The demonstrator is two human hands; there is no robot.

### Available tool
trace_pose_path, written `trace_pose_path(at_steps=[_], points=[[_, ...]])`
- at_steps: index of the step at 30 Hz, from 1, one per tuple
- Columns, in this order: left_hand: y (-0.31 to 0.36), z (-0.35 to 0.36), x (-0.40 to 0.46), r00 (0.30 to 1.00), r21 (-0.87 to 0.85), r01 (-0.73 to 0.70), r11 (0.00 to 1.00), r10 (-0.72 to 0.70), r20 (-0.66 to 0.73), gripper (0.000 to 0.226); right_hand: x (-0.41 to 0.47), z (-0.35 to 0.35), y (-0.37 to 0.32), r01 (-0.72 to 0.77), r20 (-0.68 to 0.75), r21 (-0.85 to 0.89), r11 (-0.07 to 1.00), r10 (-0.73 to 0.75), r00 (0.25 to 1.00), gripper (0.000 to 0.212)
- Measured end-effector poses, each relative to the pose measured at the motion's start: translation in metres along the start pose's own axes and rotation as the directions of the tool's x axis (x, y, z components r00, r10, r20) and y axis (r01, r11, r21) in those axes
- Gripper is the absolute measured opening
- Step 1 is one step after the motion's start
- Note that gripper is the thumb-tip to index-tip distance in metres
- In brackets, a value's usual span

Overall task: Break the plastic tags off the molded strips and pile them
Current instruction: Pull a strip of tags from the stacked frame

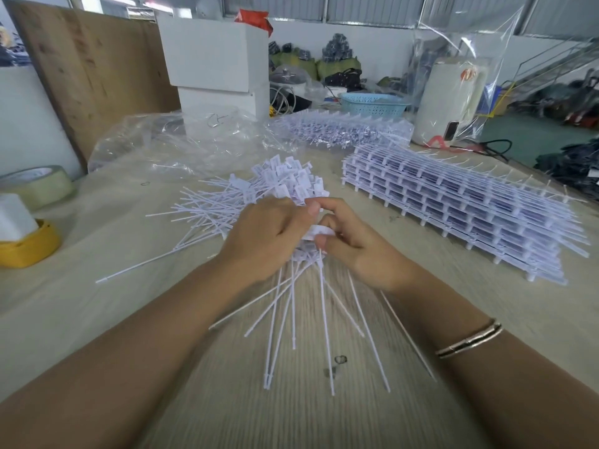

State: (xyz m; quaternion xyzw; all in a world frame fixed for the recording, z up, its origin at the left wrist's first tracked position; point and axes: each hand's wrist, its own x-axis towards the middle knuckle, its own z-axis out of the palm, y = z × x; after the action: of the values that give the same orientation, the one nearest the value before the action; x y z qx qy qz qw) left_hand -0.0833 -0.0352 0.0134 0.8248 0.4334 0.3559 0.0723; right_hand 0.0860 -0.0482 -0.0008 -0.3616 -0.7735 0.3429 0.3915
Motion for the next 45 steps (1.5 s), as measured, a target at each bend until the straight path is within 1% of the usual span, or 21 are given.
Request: trace_pose_path(at_steps=[3, 7, 8, 11, 13, 17, 20, 22, 23, 24, 25, 27, 28, 31, 33, 34, 36, 39, 42, 43, 45], points=[[0.001, 0.004, -0.002, 0.999, -0.06, 0.003, 0.998, 0.0, 0.044, 0.041, 0.001, -0.002, -0.002, -0.043, -0.005, -0.044, 0.998, 0.042, 0.999, 0.039], [-0.003, 0.002, -0.003, 0.996, -0.266, 0.082, 0.96, -0.068, 0.06, 0.037, -0.002, -0.013, -0.003, -0.057, -0.002, -0.131, 0.99, 0.058, 0.998, 0.007], [-0.003, 0.002, -0.002, 0.992, -0.291, 0.114, 0.95, -0.093, 0.086, 0.037, -0.002, -0.014, -0.003, -0.049, -0.003, -0.146, 0.988, 0.049, 0.999, 0.011], [-0.001, 0.003, -0.002, 0.981, -0.347, 0.175, 0.922, -0.135, 0.137, 0.033, -0.003, -0.012, 0.0, -0.03, -0.012, -0.087, 0.996, 0.029, 0.999, 0.016], [0.001, 0.002, 0.0, 0.978, -0.404, 0.202, 0.892, -0.161, 0.132, 0.033, -0.002, -0.009, 0.001, -0.004, -0.028, -0.016, 1.0, 0.003, 1.0, 0.01], [0.006, 0.004, -0.002, 0.94, -0.648, 0.325, 0.689, -0.309, 0.144, 0.031, 0.0, -0.004, 0.0, 0.087, -0.142, 0.024, 0.996, -0.083, 0.986, 0.019], [0.009, 0.009, -0.002, 0.905, -0.724, 0.395, 0.566, -0.372, 0.204, 0.028, 0.002, -0.002, -0.001, 0.127, -0.19, 0.019, 0.992, -0.121, 0.974, 0.01], [0.009, 0.008, 0.001, 0.878, -0.803, 0.426, 0.416, -0.405, 0.256, 0.033, 0.002, -0.005, 0.0, 0.141, -0.268, 0.022, 0.99, -0.13, 0.955, 0.012], [0.007, 0.006, 0.002, 0.877, -0.821, 0.415, 0.392, -0.413, 0.246, 0.037, 0.001, -0.008, 0.0, 0.148, -0.295, 0.031, 0.989, -0.132, 0.946, 0.013], [0.002, 0.004, 0.003, 0.895, -0.798, 0.379, 0.469, -0.404, 0.188, 0.04, 0.001, -0.011, 0.001, 0.145, -0.301, 0.047, 0.988, -0.125, 0.946, 0.012], [-0.003, 0.001, 0.002, 0.926, -0.712, 0.321, 0.624, -0.363, 0.1, 0.041, 0.0, -0.015, 0.002, 0.127, -0.291, 0.057, 0.99, -0.105, 0.951, 0.012], [-0.014, -0.005, 0.002, 0.986, -0.357, 0.132, 0.925, -0.16, -0.05, 0.038, -0.002, -0.02, 0.005, 0.064, -0.272, 0.045, 0.997, -0.049, 0.961, 0.019], [-0.019, -0.005, 0.002, 0.996, -0.168, 0.041, 0.985, -0.054, -0.074, 0.038, -0.003, -0.021, 0.006, 0.038, -0.261, 0.021, 0.999, -0.031, 0.965, 0.022], [-0.024, -0.002, 0.003, 0.998, 0.157, -0.041, 0.987, 0.048, -0.043, 0.043, -0.004, -0.018, 0.007, -0.001, -0.225, -0.027, 1.0, -0.005, 0.974, 0.015], [-0.024, 0.002, 0.003, 0.998, 0.228, -0.021, 0.973, 0.033, -0.05, 0.044, -0.002, -0.013, 0.007, 0.02, -0.184, -0.071, 0.997, -0.033, 0.982, 0.036], [-0.023, 0.003, 0.003, 0.998, 0.204, -0.015, 0.979, 0.026, -0.055, 0.047, -0.001, -0.01, 0.008, 0.043, -0.165, -0.118, 0.992, -0.062, 0.984, 0.05], [-0.017, 0.004, 0.001, 1.0, 0.022, -0.01, 1.0, 0.011, -0.027, 0.048, 0.001, -0.006, 0.011, 0.083, -0.143, -0.209, 0.974, -0.114, 0.983, 0.068], [-0.004, 0.01, -0.002, 0.998, -0.122, 0.024, 0.992, -0.016, 0.064, 0.036, 0.001, 0.0, 0.013, 0.141, -0.089, -0.273, 0.952, -0.171, 0.981, 0.077], [-0.005, 0.014, -0.002, 0.999, -0.135, 0.023, 0.991, -0.017, 0.049, 0.037, 0.0, 0.0, 0.008, 0.054, -0.047, -0.224, 0.973, -0.066, 0.997, 0.067], [-0.007, 0.013, -0.001, 0.999, -0.168, 0.02, 0.986, -0.015, 0.032, 0.039, -0.001, -0.003, 0.005, 0.016, -0.034, -0.238, 0.971, -0.024, 0.999, 0.056], [-0.009, 0.008, 0.0, 1.0, -0.215, 0.024, 0.976, -0.024, 0.003, 0.038, -0.002, -0.013, 0.004, -0.013, -0.014, -0.298, 0.954, 0.01, 1.0, 0.014]])
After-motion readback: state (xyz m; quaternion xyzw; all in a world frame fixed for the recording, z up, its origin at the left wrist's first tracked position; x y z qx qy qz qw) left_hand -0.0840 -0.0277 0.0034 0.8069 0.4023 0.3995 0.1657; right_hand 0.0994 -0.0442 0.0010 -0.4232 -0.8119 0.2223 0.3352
